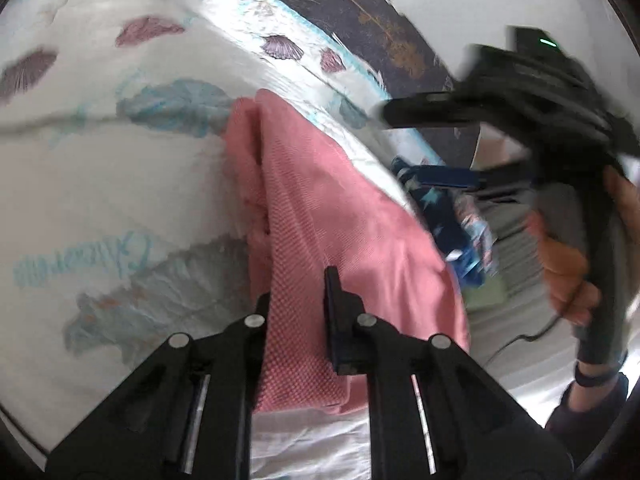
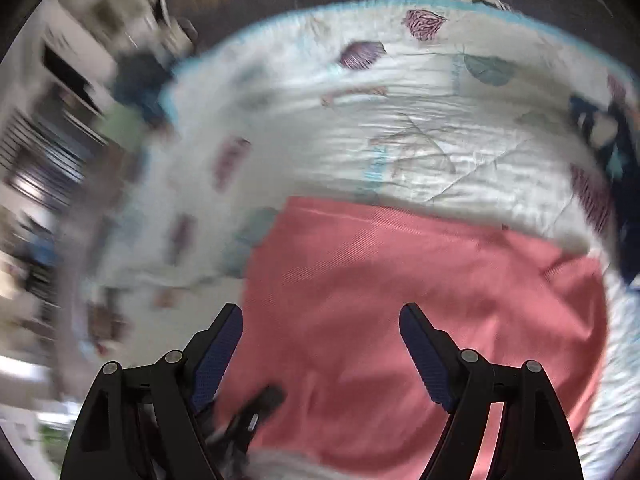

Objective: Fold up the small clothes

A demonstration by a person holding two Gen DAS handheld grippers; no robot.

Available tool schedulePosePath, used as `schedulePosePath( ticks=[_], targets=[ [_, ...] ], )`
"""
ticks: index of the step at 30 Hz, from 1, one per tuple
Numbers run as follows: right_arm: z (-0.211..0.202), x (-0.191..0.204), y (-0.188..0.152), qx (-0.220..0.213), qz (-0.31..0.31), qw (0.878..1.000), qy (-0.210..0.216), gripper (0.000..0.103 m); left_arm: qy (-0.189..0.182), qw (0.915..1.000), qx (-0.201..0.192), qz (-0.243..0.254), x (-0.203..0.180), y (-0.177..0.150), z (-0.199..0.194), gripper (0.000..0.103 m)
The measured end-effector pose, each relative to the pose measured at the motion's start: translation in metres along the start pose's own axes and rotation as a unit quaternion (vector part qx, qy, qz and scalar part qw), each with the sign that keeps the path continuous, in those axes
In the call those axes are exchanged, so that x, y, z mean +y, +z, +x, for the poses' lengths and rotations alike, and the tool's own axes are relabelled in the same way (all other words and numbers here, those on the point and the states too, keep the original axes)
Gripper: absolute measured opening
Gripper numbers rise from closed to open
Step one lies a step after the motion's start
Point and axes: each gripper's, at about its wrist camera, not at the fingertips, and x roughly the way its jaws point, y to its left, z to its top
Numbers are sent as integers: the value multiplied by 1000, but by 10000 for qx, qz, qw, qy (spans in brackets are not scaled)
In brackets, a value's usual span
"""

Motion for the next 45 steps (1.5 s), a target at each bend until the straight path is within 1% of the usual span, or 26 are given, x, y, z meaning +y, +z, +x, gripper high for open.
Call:
schedulePosePath(
  ticks=[1, 3, 4, 5, 7, 9, 10, 11, 12, 14, 15, 16, 17, 19, 20, 22, 23, 24, 26, 29, 31, 36, 38, 41, 45],
  targets=[
    [9, 8, 5, 177, -112, 9998, -54, 82, -110, 9997, -30, -236, 9, -4, -4, 15],
    [38, 33, 15, 765, -355, 9962, -235, 82, -456, 9966, -50, -685, 27, -8, -7, 15],
    [48, 44, 18, 915, -459, 9942, -318, 82, -649, 9945, -62, -826, 33, -10, -7, 15],
    [60, 61, 20, 1055, -688, 9907, -505, 82, -793, 9929, -97, -886, 33, -11, -5, 15],
    [73, 85, 21, 1139, -1082, 9843, -798, 82, -1040, 9903, -95, -920, 38, -11, -2, 15],
    [87, 107, 19, 1197, -1453, 9739, -1266, 82, -1176, 9881, -86, -988, 41, -14, -2, 15],
    [95, 114, 17, 1211, -1591, 9674, -1556, 82, -1210, 9874, -80, -1015, 42, -16, -5, 15],
    [100, 116, 17, 1227, -1647, 9640, -1691, 82, -1240, 9870, -82, -1022, 43, -17, -6, 15],
    [110, 119, 15, 1284, -1732, 9575, -1914, 82, -1238, 9873, -101, -993, 42, -18, -7, 15],
    [120, 119, 12, 1361, -1794, 9508, -2129, 80, -1187, 9889, -146, -879, 41, -22, -12, 15],
    [125, 117, 9, 1413, -1855, 9467, -2225, 76, -1158, 9897, -162, -824, 39, -22, -13, 15],
    [127, 116, 7, 1432, -1909, 9451, -2232, 72, -1140, 9901, -170, -797, 37, -23, -14, 15],
    [126, 115, 5, 1372, -1916, 9480, -2138, 68, -1135, 9902, -170, -792, 36, -23, -14, 15],
    [116, 111, 9, 1117, -1839, 9538, -2099, 39, -1133, 9896, -145, -872, 42, -21, -15, 15],
    [112, 110, 11, 996, -1843, 9544, -2126, 13, -1106, 9895, -139, -916, 40, -20, -13, 15],
    [102, 99, 17, 858, -1742, 9643, -1800, 11, -1033, 9905, -156, -894, 35, -18, -16, 13],
    [93, 92, 17, 747, -1625, 9705, -1619, 10, -950, 9924, -204, -759, 29, -17, -19, 13],
    [88, 88, 18, 693, -1545, 9741, -1501, 9, -897, 9935, -224, -663, 26, -16, -22, 13],
    [71, 77, 19, 574, -1366, 9811, -1244, 9, -811, 9952, -262, -471, 14, -16, -25, 13],
    [45, 65, 20, 463, -1196, 9868, -993, 9, -886, 9949, -299, -367, 0, -18, -33, 12],
    [27, 59, 20, 371, -1112, 9888, -926, 9, -968, 9942, -324, -336, -7, -16, -40, 12],
    [-14, 56, 11, 73, -1162, 9883, -990, 9, -1097, 9932, -337, -208, -33, -19, -45, 12],
    [-26, 49, 9, 9, -1133, 9886, -994, 9, -1129, 9930, -316, -147, -45, -23, -45, 12],
    [-43, 38, 4, -62, -1085, 9886, -1044, 9, -1210, 9923, -227, -118, -60, -19, -37, 12],
    [-68, 16, -5, -199, -963, 9891, -1094, 9, -1292, 9914, -177, 97, -86, -23, -35, 12]
  ],
)
